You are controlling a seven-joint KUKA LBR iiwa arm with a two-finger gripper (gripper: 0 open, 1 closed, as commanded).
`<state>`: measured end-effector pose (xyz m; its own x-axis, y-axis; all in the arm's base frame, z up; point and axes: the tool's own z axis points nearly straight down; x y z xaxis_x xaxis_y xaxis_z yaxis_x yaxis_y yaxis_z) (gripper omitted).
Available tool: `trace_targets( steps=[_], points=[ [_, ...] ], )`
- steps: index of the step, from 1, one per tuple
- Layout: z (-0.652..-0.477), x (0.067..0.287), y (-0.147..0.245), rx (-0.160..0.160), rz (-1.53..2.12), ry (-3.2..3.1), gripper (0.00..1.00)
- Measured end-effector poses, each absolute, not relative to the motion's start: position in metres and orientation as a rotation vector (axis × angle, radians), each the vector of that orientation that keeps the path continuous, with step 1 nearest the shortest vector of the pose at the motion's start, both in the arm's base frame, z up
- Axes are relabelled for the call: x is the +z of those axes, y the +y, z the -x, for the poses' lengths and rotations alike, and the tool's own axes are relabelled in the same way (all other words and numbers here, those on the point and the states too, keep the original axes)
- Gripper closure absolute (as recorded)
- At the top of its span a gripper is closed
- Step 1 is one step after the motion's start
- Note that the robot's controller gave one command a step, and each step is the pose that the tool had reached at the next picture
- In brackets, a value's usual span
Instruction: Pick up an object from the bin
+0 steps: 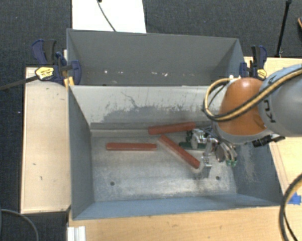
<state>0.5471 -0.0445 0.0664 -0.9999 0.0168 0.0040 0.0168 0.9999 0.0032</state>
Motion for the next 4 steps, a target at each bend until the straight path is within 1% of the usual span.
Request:
trace_targets(
  steps=[1, 2, 3, 4],
  points=[
    [-0.551, 0.073, -0.048, 0.000, 0.027, -3.151, 1.00],
    [-0.550, 0.198, -0.017, -0.001, -0.020, -3.153, 1.00],
    [-0.548, 0.193, -0.018, 0.000, -0.020, -3.144, 0.00],
    [-0.569, 0.066, -0.010, -0.001, -0.032, -3.138, 0.00]
  ],
)
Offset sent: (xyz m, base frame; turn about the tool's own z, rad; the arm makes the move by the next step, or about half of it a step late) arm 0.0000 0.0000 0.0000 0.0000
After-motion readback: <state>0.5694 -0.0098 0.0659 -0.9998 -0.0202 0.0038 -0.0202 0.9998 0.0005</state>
